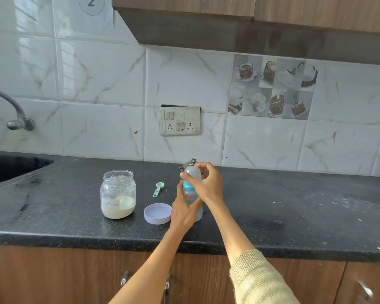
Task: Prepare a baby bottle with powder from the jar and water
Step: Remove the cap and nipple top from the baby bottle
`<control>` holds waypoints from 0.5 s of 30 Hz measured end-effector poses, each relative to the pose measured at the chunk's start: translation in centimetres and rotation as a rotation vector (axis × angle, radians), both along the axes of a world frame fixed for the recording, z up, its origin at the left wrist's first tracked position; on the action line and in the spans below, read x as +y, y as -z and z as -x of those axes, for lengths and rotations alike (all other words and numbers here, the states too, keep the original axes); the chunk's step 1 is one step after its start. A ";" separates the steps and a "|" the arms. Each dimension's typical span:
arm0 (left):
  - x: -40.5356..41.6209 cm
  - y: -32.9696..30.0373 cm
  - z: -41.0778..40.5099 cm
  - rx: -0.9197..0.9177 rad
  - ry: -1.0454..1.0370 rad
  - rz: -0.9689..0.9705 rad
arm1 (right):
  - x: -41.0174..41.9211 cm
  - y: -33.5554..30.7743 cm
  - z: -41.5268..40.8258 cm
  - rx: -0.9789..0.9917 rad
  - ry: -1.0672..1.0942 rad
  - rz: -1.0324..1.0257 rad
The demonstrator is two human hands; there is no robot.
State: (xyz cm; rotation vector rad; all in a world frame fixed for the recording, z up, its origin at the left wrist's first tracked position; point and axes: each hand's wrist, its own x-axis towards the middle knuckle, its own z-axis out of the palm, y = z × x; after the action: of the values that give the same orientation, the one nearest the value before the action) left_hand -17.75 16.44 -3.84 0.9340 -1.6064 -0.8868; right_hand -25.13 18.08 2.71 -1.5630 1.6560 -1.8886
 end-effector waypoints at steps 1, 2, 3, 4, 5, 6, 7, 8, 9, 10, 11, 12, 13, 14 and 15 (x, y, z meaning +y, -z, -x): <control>-0.1 0.0 0.0 0.041 0.010 -0.014 | 0.0 0.1 0.1 -0.005 0.001 -0.014; -0.2 0.0 0.0 0.067 0.016 -0.024 | 0.1 0.0 0.2 -0.010 0.006 -0.028; -0.2 0.0 0.1 0.076 0.019 -0.027 | 0.1 0.0 0.4 -0.011 0.010 -0.041; -0.2 0.0 0.1 0.083 0.023 -0.021 | 0.2 -0.2 0.6 -0.006 0.009 -0.053; -0.1 -0.2 0.1 0.091 0.026 -0.015 | 0.4 -0.4 0.9 0.002 0.001 -0.064; 0.0 -0.3 0.2 0.100 0.032 -0.011 | 0.5 -0.6 1.2 0.009 -0.010 -0.075; 0.1 -0.4 0.2 0.110 0.037 -0.008 | 0.5 -0.7 1.4 0.014 -0.025 -0.085; 0.1 -0.4 0.2 0.116 0.040 -0.004 | 0.6 -0.9 1.7 0.020 -0.044 -0.095; 0.2 -0.5 0.2 0.123 0.044 0.000 | 0.6 -1.1 1.9 0.032 -0.063 -0.106; 0.2 -0.5 0.2 0.130 0.047 0.001 | 0.6 -1.3 2.1 0.050 -0.083 -0.121; 0.2 -0.4 0.2 0.136 0.050 0.002 | 0.5 -1.5 2.4 0.070 -0.105 -0.136; 0.2 -0.4 0.2 0.140 0.052 0.001 | 0.5 -1.7 2.7 0.090 -0.129 -0.149; 0.2 -0.4 0.2 0.140 0.053 -0.002 | 0.4 -2.0 3.1 0.111 -0.153 -0.163; 0.2 -0.4 0.2 0.139 0.056 -0.002 | 0.4 -2.3 3.4 0.141 -0.172 -0.182; 0.2 -0.4 0.2 0.137 0.058 -0.002 | 0.3 -2.7 3.5 0.184 -0.176 -0.208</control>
State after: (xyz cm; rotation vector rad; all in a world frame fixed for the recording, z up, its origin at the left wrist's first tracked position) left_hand -17.91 16.60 -3.46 0.8135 -1.5216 -0.9723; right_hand -28.65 18.41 5.36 -1.7717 1.6609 -1.4751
